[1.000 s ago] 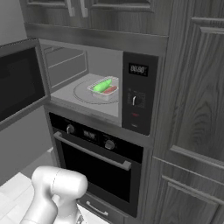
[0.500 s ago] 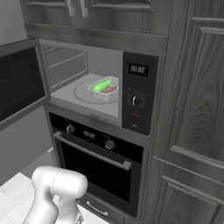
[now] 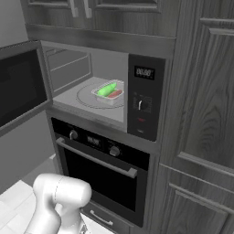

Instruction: Place the tupperware containing the steak and corn meal in the microwave. Close the microwave door and press the start button to reheat the meal.

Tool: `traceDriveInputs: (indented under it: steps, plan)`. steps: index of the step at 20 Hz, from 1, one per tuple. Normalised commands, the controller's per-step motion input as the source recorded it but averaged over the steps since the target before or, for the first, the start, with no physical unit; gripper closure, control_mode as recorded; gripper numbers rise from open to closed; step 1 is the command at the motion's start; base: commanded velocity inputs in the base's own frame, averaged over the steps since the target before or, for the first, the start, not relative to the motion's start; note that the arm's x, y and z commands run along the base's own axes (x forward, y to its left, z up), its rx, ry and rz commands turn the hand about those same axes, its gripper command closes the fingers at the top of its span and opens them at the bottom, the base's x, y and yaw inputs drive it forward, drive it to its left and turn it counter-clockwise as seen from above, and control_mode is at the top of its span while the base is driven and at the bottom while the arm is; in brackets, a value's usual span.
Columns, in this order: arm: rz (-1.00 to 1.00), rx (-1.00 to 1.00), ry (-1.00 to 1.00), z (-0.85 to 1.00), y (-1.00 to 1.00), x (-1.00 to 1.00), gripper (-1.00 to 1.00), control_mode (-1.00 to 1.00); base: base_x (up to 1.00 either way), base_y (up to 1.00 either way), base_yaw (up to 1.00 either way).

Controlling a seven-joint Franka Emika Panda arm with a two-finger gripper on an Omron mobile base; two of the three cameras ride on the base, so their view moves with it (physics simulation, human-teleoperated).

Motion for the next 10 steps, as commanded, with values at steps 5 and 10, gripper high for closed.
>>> traceDriveInputs:
  steps: [5,10]
  plan:
    - [0.0,0.11,-0.22,-0.11,0.48,-0.14,-1.0,-1.0,0.0,0.0,0.0]
    - [0.0,0.14,-0.14,-0.22,0.38,-0.01,-1.0,-1.0,0.0,0.0,0.0]
